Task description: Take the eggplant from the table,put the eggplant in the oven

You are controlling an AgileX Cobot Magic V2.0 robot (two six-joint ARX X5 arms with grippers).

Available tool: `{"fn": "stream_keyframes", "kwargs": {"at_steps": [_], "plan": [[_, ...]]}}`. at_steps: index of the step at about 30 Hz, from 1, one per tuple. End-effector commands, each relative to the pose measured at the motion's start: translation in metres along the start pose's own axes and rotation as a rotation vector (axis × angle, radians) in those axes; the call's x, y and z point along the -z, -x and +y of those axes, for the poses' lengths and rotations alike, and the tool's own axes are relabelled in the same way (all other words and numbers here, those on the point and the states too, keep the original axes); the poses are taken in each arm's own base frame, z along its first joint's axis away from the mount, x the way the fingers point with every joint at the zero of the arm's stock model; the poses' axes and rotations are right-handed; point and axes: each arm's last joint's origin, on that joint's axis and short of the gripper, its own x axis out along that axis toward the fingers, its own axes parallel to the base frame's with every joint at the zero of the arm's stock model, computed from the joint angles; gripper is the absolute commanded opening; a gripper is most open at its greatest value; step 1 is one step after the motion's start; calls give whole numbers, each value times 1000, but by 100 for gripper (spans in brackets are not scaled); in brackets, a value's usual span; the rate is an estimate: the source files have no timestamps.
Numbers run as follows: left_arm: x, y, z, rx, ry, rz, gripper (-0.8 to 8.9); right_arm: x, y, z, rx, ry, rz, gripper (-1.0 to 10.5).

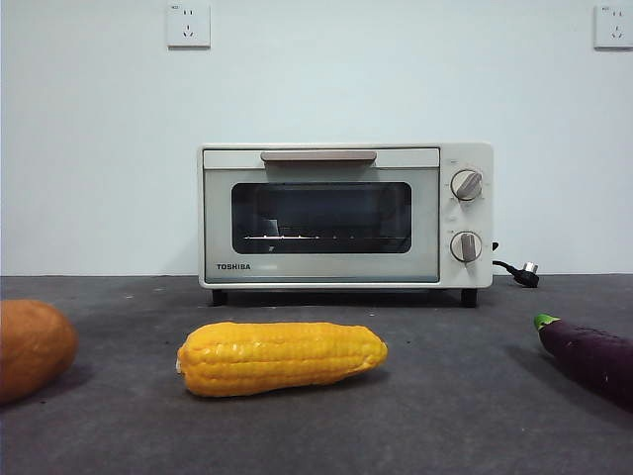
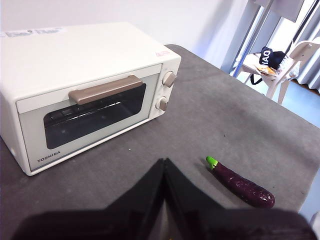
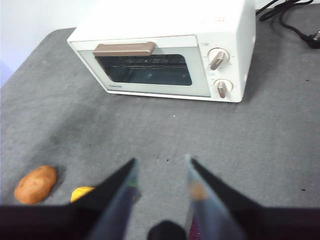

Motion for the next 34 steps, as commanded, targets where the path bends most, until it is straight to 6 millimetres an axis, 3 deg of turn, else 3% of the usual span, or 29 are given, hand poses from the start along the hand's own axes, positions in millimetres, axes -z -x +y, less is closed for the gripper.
{"fn": "stream_keyframes", "kwargs": {"at_steps": [1, 3, 7, 20, 34], "plan": [[-2, -4, 1, 12, -24, -3, -6, 0, 1, 3, -20, 8, 5, 420], [-2, -8, 2, 19, -24, 1, -6, 1, 1, 4, -31, 7, 19, 423], [-1, -17, 4, 34, -22, 14, -6, 5, 0, 6, -61, 1, 54, 574], [-9, -64, 30, 46, -26, 11, -6, 18, 0, 14, -145, -35, 196, 567], [-55, -154, 51, 73, -109, 70, -6, 27, 0, 19, -184, -21, 283, 566]]}}
